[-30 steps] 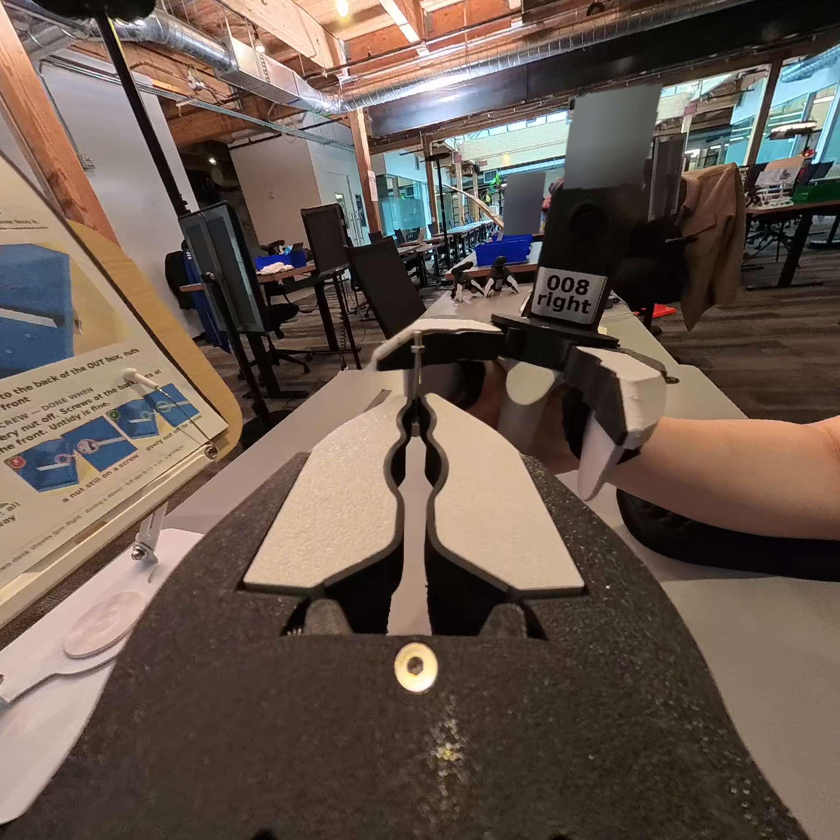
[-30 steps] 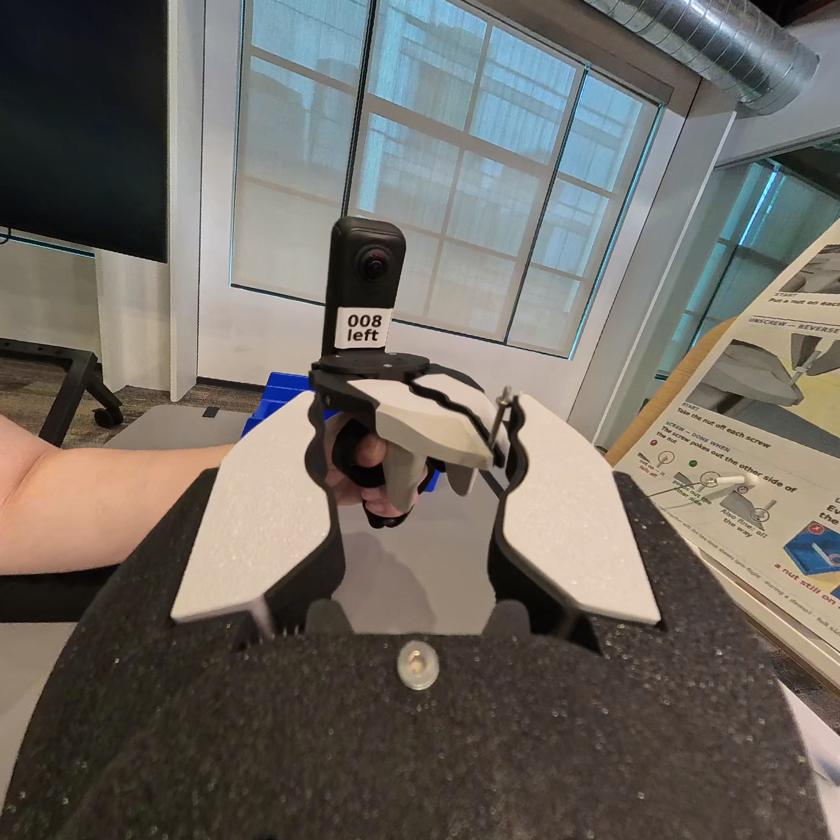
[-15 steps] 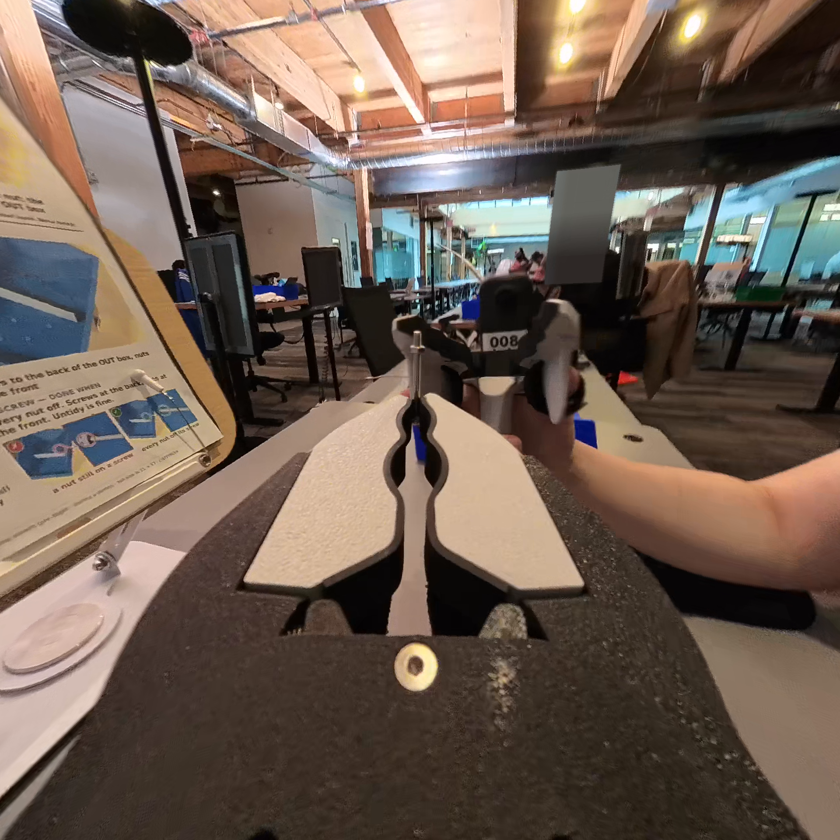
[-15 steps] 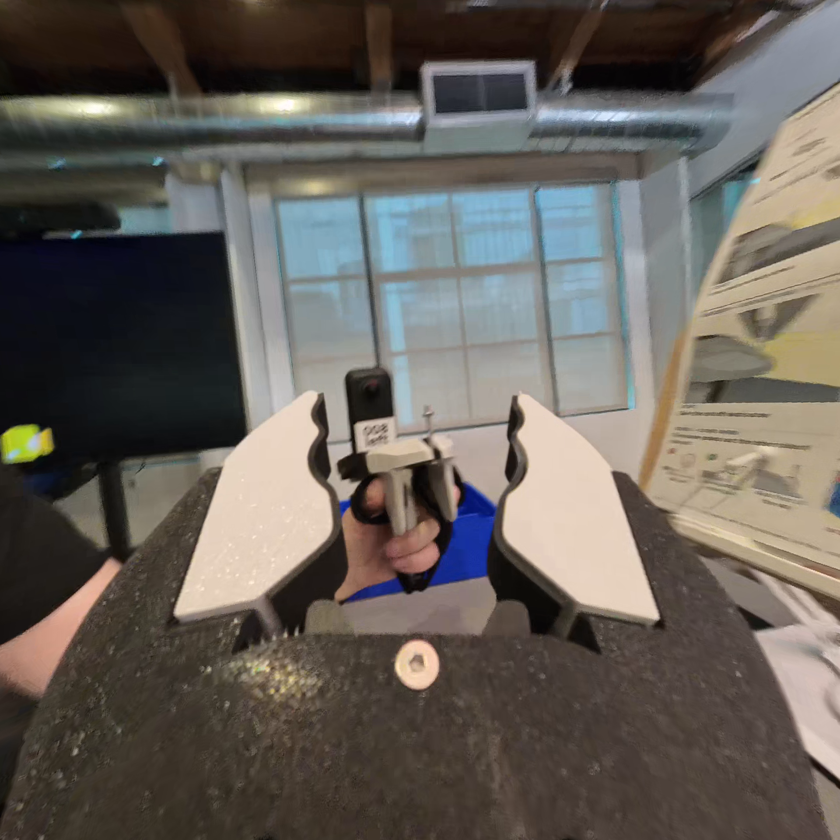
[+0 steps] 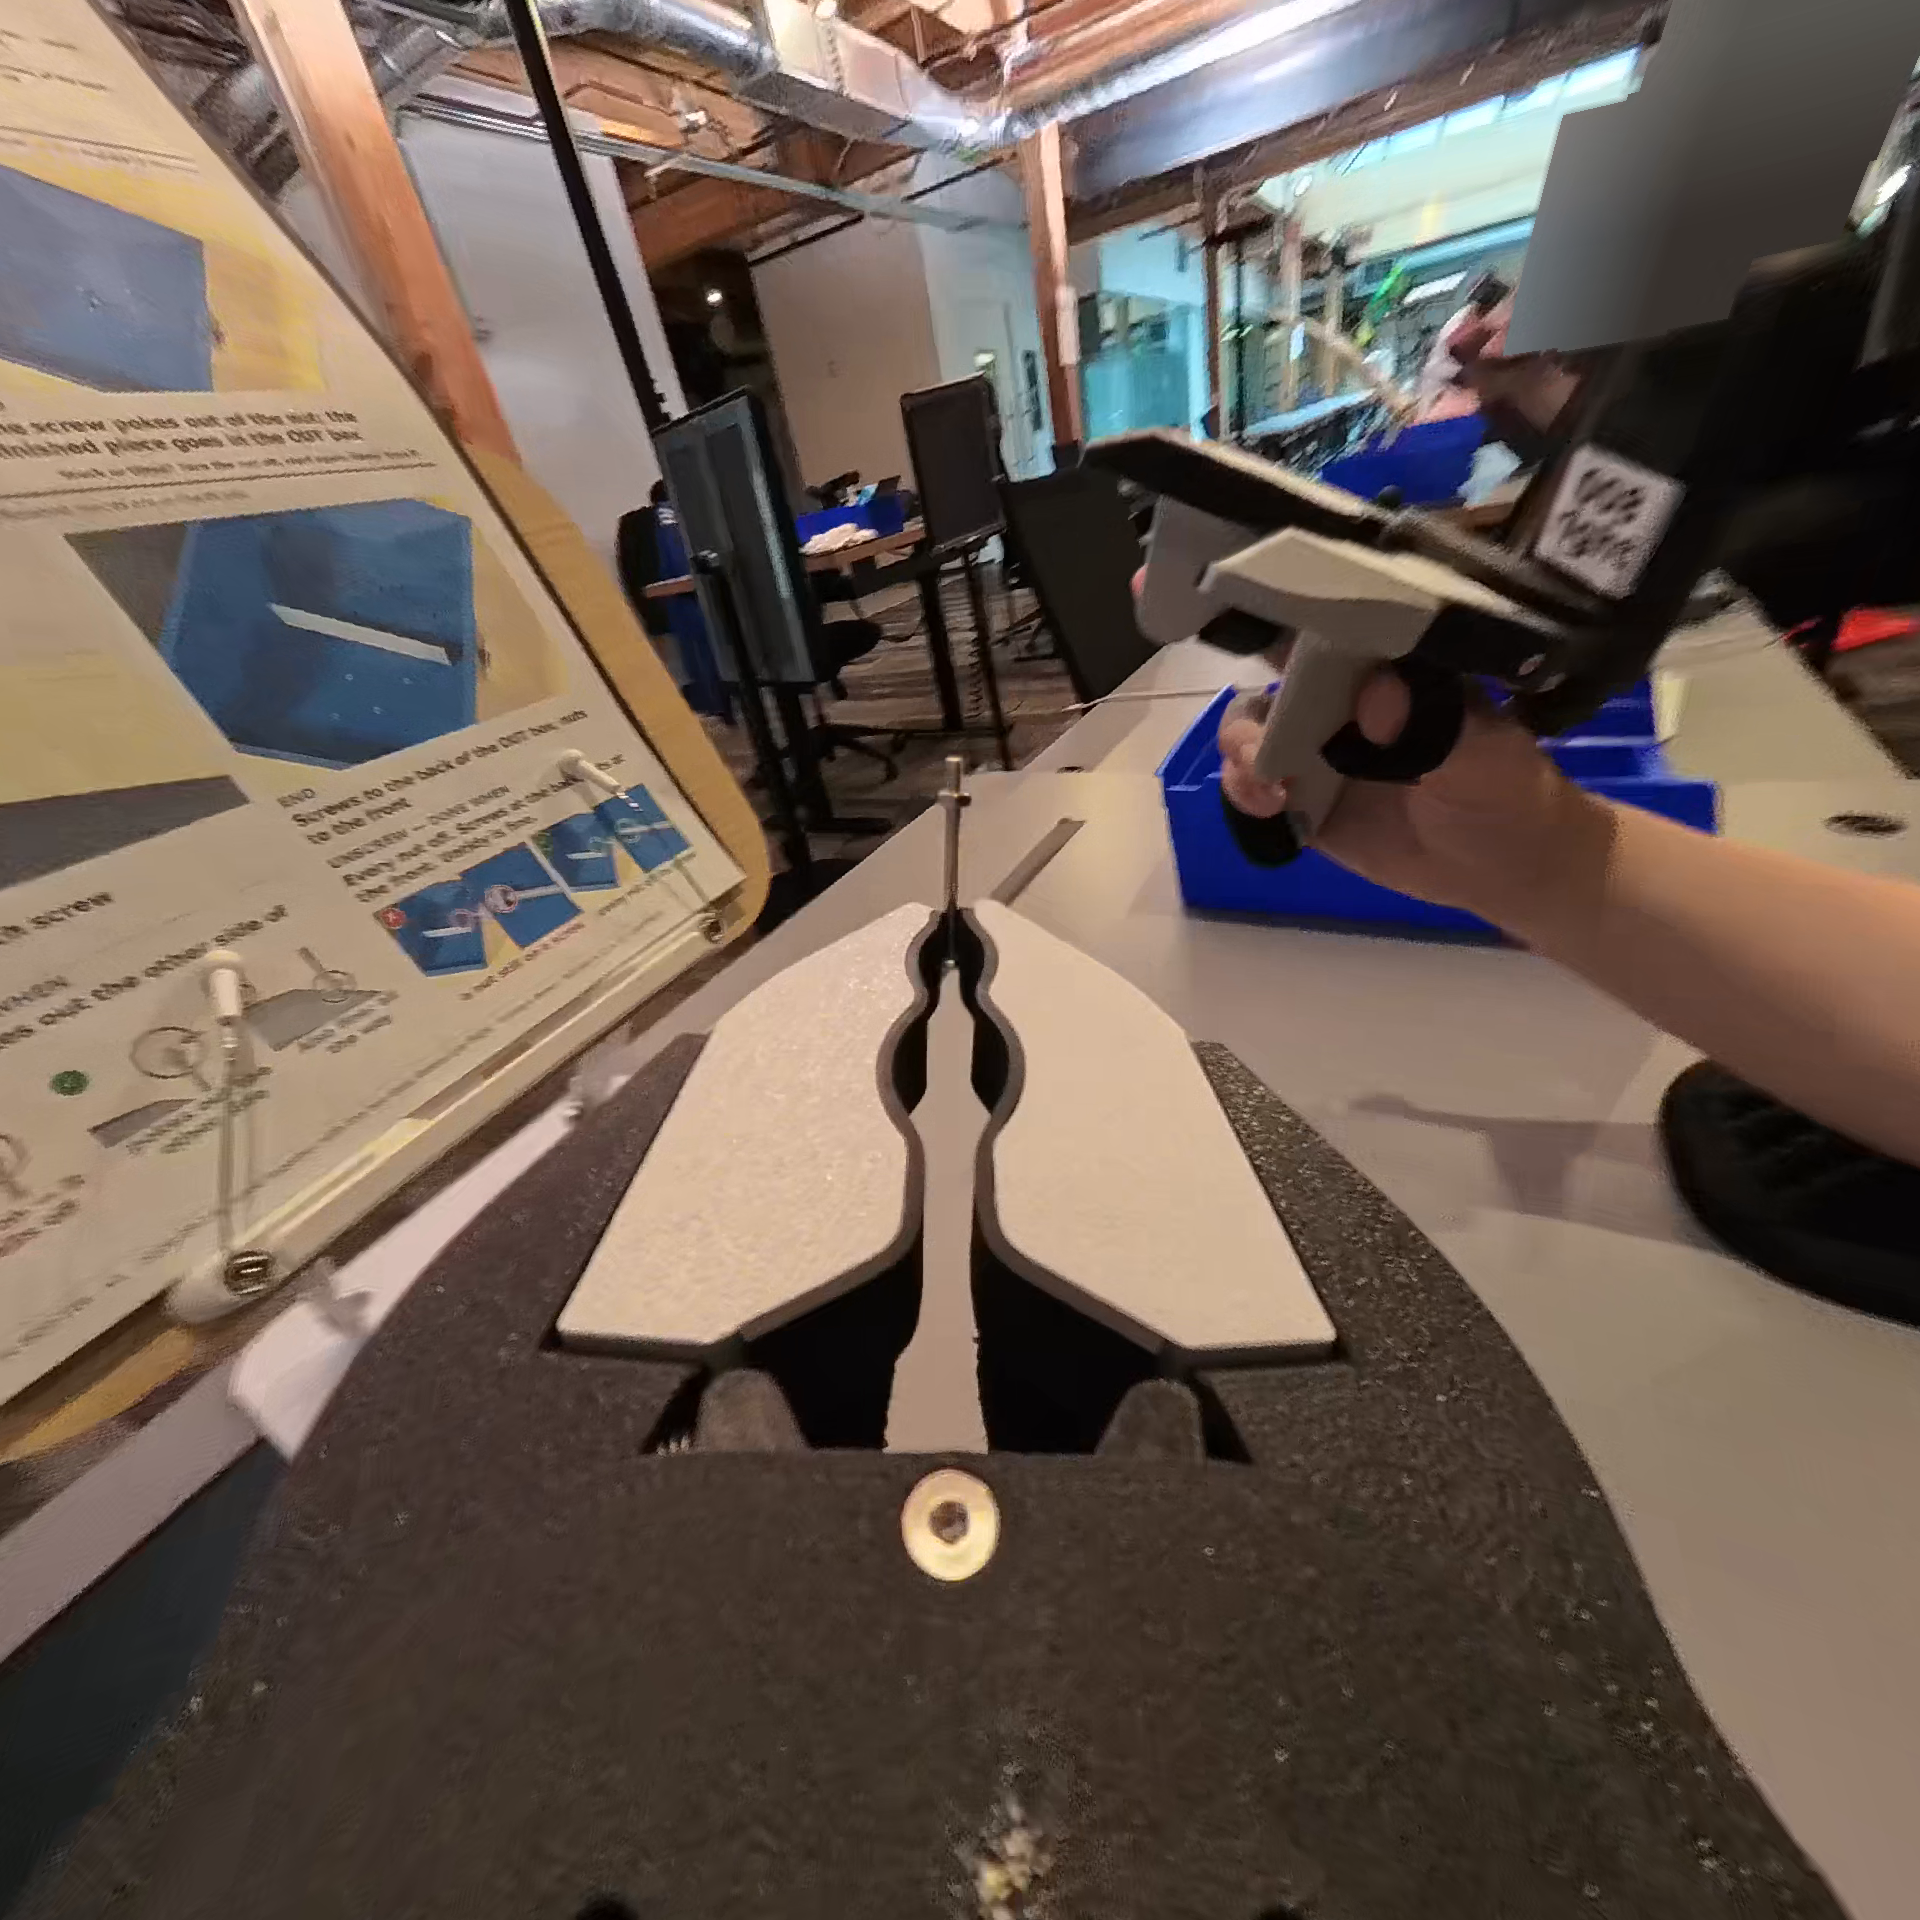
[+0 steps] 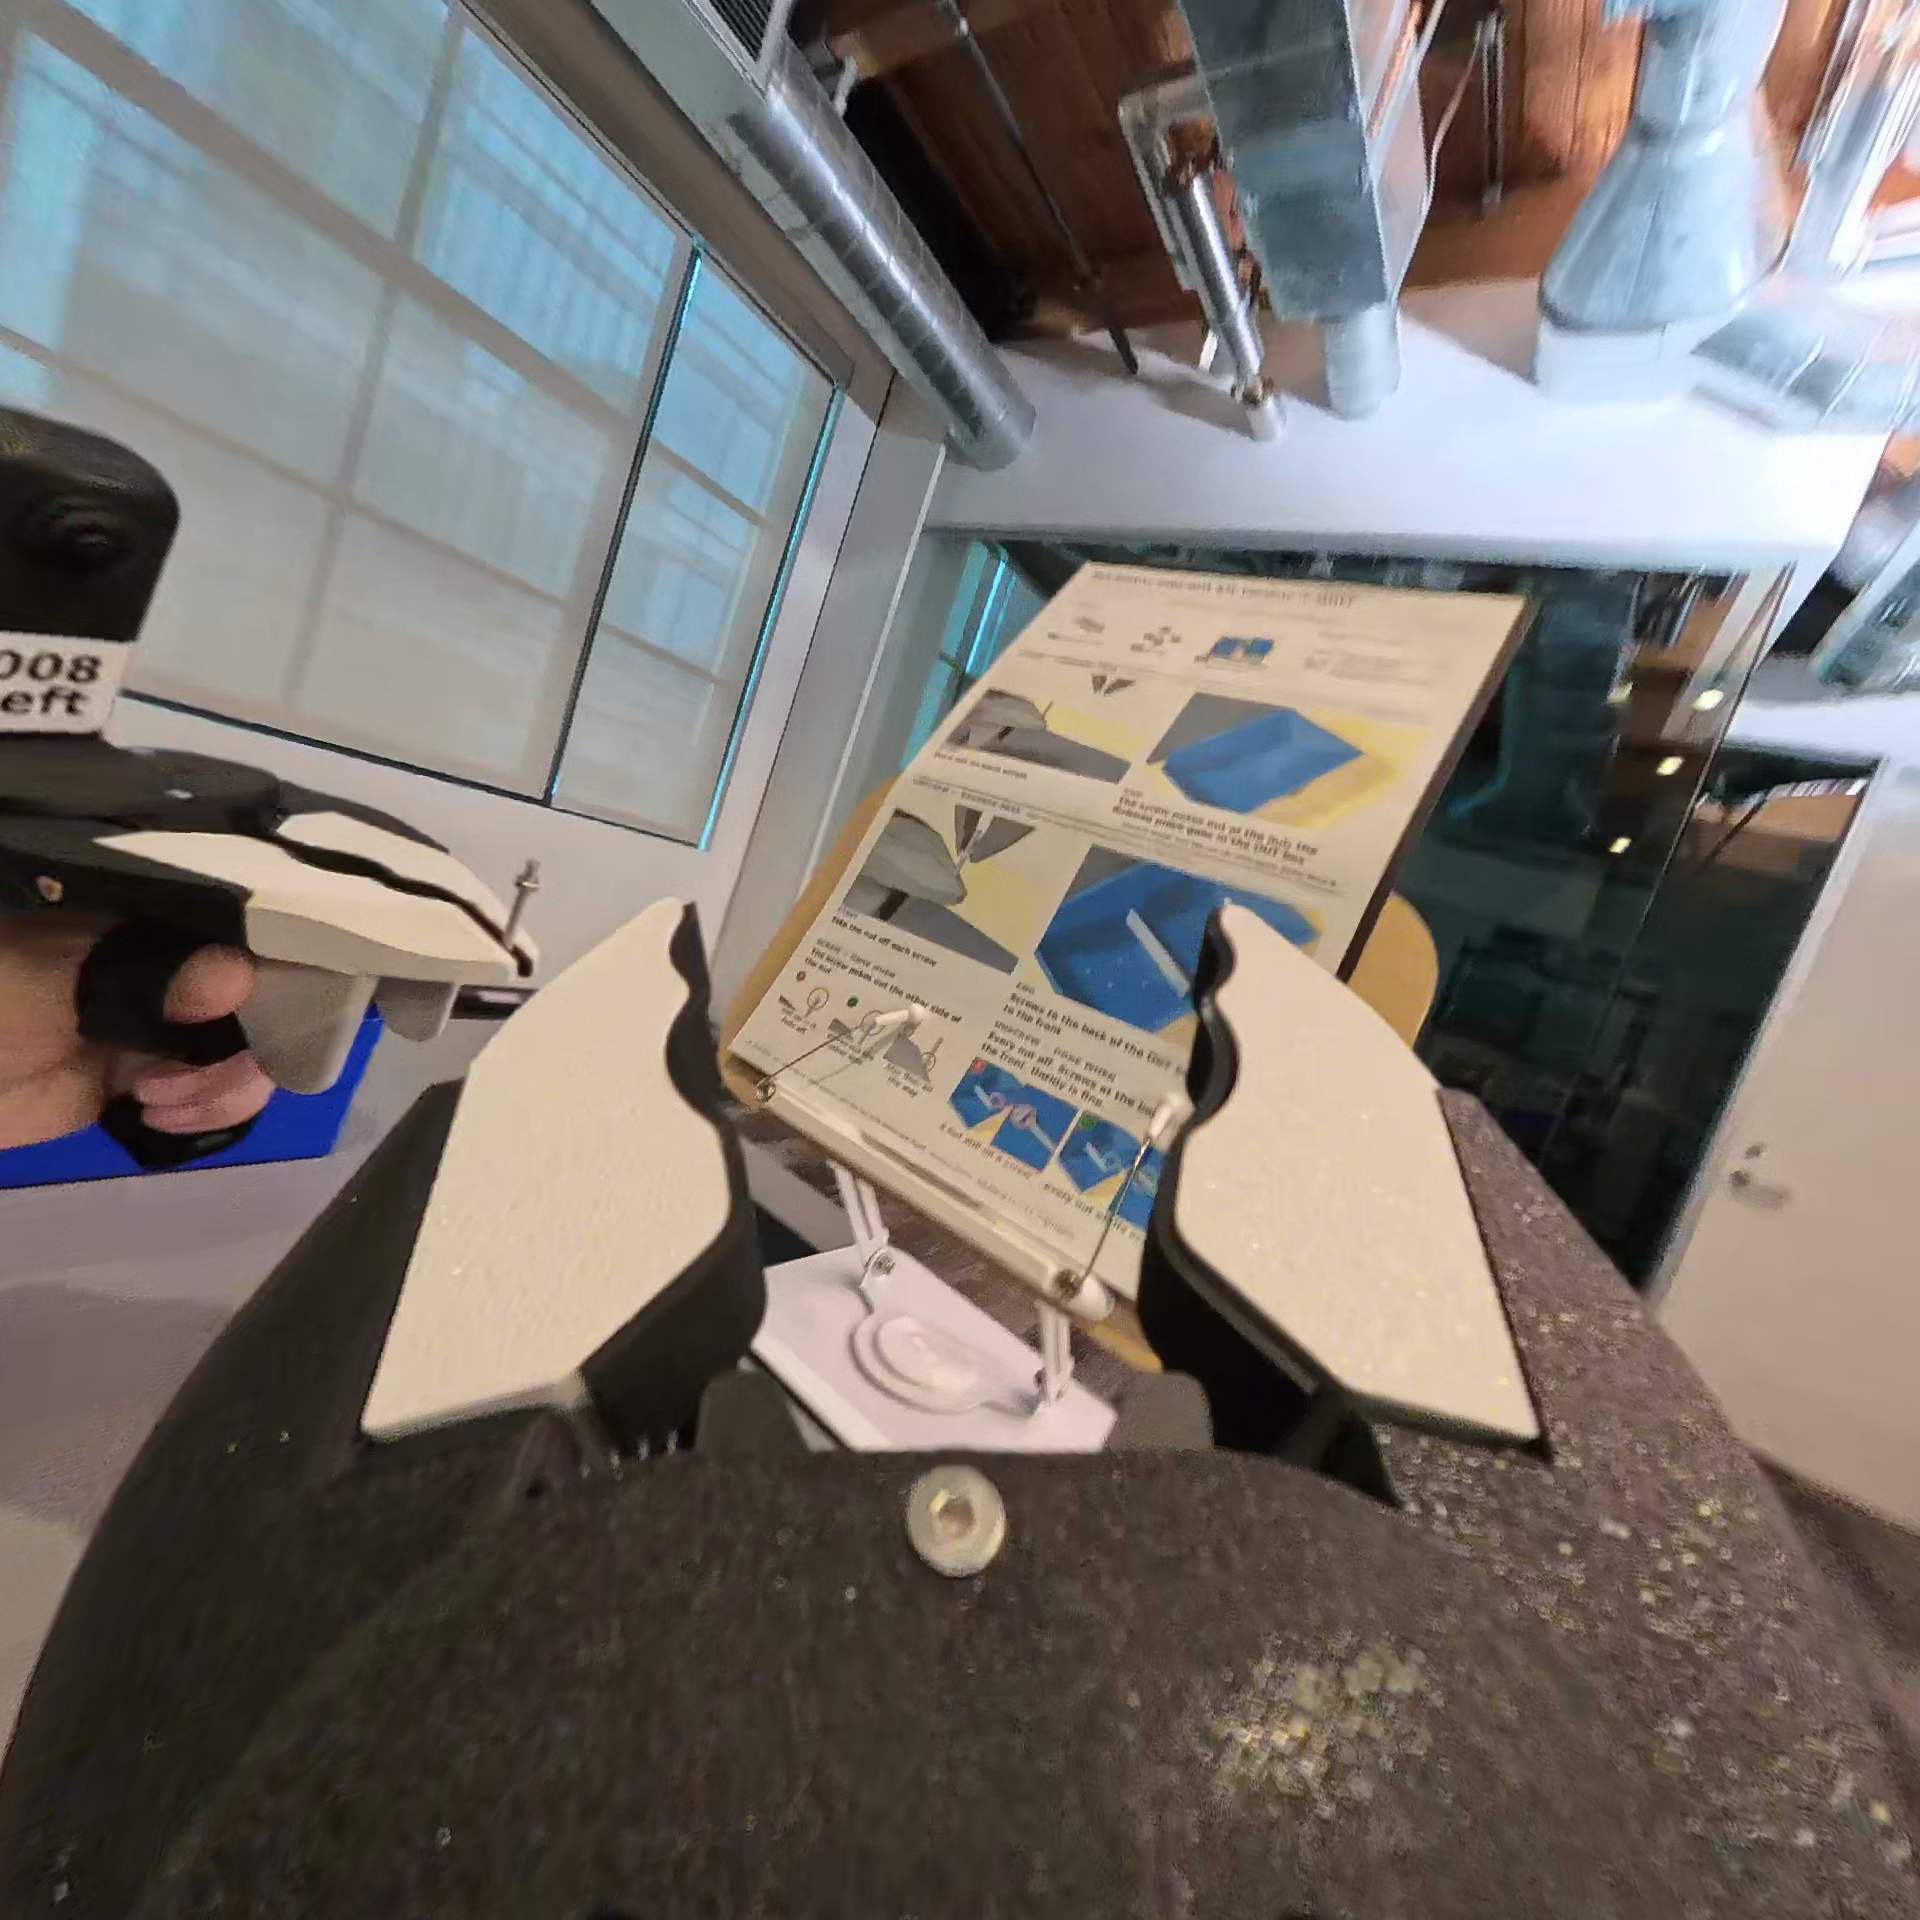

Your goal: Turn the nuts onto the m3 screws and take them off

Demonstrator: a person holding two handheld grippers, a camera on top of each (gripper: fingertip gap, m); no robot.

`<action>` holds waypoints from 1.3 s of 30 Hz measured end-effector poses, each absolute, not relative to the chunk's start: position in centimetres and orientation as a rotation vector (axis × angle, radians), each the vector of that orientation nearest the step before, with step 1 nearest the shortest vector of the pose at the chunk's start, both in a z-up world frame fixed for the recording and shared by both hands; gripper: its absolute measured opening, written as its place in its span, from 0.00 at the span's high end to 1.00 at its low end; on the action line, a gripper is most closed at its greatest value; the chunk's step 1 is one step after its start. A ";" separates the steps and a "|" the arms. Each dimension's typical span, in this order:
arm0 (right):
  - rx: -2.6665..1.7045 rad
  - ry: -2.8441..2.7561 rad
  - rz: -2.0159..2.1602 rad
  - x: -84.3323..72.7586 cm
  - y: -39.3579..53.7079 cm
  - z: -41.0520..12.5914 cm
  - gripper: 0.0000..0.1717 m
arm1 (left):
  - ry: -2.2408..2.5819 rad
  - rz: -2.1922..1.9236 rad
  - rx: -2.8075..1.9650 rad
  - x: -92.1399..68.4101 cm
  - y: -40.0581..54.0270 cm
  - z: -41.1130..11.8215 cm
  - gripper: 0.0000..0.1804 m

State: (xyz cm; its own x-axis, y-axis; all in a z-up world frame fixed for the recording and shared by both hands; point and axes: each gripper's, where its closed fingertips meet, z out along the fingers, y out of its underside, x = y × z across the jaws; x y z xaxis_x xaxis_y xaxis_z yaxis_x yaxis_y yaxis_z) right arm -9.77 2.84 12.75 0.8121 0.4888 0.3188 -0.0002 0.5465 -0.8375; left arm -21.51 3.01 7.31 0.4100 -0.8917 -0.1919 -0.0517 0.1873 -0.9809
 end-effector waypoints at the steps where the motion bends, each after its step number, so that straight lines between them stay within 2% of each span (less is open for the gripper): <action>1: -0.930 -0.569 0.266 -10.0 2.6 12.9 0.49 | 0.994 -0.706 -1.246 -21.6 3.1 7.3 0.99; 6: -0.920 -0.701 0.143 -13.2 2.4 11.3 0.54 | 1.002 -0.638 -1.220 -21.4 3.0 7.5 0.99; 11: -0.950 -0.883 0.590 -18.0 0.3 8.6 0.63 | 1.123 -0.690 -1.203 -20.4 1.7 6.3 0.99; 13: -0.948 -0.934 0.770 -19.4 -1.1 8.4 0.62 | 1.148 -0.725 -1.189 -20.0 1.2 6.1 0.99; 20: -0.920 -0.937 0.938 -21.2 -2.7 9.2 0.59 | 1.232 -0.874 -1.131 -18.5 -1.2 6.1 0.99; 39: -0.950 -0.955 0.954 -21.9 -2.8 8.9 0.58 | 1.106 -0.974 -1.110 -19.1 -0.9 7.8 0.99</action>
State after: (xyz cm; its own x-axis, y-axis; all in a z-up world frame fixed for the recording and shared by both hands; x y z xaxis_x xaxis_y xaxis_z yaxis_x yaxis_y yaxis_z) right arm -21.93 -2.77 8.86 0.2781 0.9355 0.2178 -0.2167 0.2820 -0.9346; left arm -19.05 -0.86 7.80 0.1893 -0.9665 -0.1735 0.0498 0.1859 -0.9813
